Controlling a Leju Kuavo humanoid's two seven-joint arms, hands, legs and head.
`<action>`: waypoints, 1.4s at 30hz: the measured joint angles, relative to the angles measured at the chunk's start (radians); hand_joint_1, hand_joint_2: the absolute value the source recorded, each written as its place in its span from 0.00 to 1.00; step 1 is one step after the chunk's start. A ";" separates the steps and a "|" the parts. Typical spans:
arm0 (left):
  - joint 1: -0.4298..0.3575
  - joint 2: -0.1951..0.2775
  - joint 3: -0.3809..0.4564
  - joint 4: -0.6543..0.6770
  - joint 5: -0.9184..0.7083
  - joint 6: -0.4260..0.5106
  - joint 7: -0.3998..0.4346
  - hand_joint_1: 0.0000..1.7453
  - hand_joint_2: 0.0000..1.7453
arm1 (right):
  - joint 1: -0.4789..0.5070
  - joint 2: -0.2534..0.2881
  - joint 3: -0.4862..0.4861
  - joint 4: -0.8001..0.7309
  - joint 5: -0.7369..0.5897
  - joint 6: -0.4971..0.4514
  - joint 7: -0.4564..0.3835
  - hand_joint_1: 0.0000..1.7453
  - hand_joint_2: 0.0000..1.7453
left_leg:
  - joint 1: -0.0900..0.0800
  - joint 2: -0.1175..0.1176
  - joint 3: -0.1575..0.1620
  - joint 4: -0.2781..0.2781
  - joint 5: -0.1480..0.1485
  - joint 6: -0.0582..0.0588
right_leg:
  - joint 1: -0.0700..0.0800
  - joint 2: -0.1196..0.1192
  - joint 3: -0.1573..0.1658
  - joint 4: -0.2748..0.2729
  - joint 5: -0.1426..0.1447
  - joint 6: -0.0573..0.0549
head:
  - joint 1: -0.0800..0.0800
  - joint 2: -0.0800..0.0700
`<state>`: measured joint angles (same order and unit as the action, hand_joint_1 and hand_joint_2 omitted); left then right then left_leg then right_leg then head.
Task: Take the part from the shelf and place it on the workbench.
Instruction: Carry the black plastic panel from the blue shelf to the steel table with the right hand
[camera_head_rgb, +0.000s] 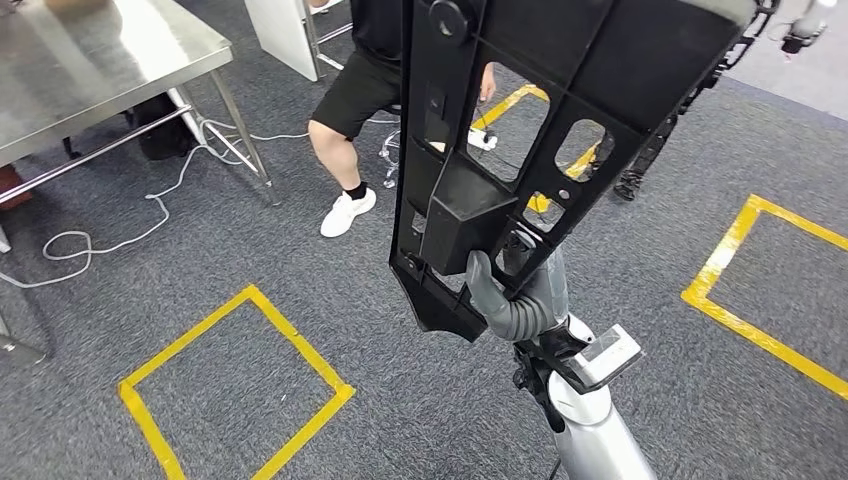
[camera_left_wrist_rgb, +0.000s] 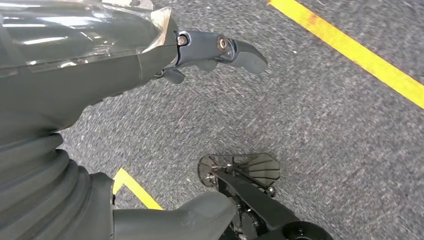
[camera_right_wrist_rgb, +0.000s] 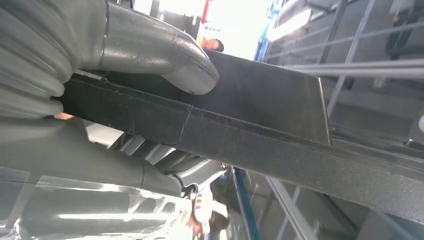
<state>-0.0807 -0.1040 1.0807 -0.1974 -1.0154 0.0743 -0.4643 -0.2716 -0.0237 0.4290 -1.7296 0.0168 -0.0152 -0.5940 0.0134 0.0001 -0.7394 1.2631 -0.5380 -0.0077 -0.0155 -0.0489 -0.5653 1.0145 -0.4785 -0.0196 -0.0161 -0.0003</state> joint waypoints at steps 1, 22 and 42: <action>0.000 0.000 0.000 0.000 0.000 0.000 0.000 0.00 1.00 | 0.000 0.000 0.000 0.000 0.000 0.000 0.000 1.00 1.00 | -0.001 0.010 0.032 -0.064 0.036 0.005 | 0.001 -0.009 0.003 0.000 -0.003 0.000 | 0.000 0.000; -0.002 0.001 0.002 -0.001 0.005 -0.010 0.001 0.00 1.00 | -0.005 -0.004 -0.001 0.017 0.002 0.016 -0.002 1.00 1.00 | -0.001 -0.118 0.139 -0.260 0.099 0.018 | -0.010 0.075 -0.012 0.007 0.005 0.040 | 0.009 0.000; -0.005 0.002 0.018 -0.001 0.004 -0.008 0.005 0.00 1.00 | -0.009 0.003 -0.001 0.023 0.002 0.017 -0.003 1.00 1.00 | -0.016 0.007 0.141 -0.280 0.122 0.062 | 0.011 0.021 -0.035 0.129 -0.086 0.017 | 0.005 0.000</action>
<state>-0.0856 -0.1017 1.0986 -0.1984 -1.0112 0.0659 -0.4595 -0.2809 -0.0202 0.4281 -1.7068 0.0188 0.0015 -0.5969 -0.0026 0.0071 -0.5984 0.9835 -0.4161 0.0548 -0.0047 -0.0276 -0.6002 1.1432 -0.5641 -0.0024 -0.0113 -0.0002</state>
